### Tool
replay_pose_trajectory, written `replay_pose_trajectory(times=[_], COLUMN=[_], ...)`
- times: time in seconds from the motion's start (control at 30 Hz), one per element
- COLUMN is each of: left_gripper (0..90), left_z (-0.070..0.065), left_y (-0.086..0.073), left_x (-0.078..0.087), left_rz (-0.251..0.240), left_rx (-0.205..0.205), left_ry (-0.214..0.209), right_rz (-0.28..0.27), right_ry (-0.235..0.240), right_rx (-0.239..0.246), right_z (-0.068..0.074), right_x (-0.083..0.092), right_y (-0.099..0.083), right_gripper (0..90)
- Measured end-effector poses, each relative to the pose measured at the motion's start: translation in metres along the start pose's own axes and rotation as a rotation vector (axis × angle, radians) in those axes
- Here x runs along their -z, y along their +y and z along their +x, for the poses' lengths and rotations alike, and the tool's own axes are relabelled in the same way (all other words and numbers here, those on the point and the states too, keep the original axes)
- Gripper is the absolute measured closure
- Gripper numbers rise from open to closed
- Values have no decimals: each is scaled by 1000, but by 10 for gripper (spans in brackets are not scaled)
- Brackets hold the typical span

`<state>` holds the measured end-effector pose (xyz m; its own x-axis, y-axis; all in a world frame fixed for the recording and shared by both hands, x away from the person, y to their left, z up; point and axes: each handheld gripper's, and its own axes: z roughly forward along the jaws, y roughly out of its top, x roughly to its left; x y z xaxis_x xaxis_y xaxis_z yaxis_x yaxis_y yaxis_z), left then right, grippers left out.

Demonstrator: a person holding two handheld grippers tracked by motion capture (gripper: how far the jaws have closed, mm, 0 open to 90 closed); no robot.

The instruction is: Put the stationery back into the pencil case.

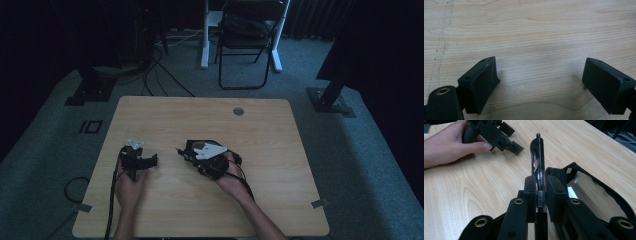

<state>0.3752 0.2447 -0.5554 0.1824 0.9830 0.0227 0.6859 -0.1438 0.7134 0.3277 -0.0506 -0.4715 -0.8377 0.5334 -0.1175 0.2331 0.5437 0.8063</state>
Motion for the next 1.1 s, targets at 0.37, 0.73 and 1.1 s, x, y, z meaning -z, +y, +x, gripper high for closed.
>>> replay_pose_trajectory(times=[0.37, 0.73, 1.1], left_gripper=[131, 131, 131], left_z=[0, 0, 0], left_y=[0, 0, 0], left_x=[0, 0, 0], left_rz=[0, 0, -1], left_rx=[0, 0, 1], left_ry=[0, 0, 0], right_rz=[1, -4, -6], right_ry=[-14, -31, -48], right_rx=[-6, -17, -24], right_z=[-7, -16, -24], right_x=[4, 8, 12], right_y=[-1, -2, -2], right_gripper=[798, 798, 798])
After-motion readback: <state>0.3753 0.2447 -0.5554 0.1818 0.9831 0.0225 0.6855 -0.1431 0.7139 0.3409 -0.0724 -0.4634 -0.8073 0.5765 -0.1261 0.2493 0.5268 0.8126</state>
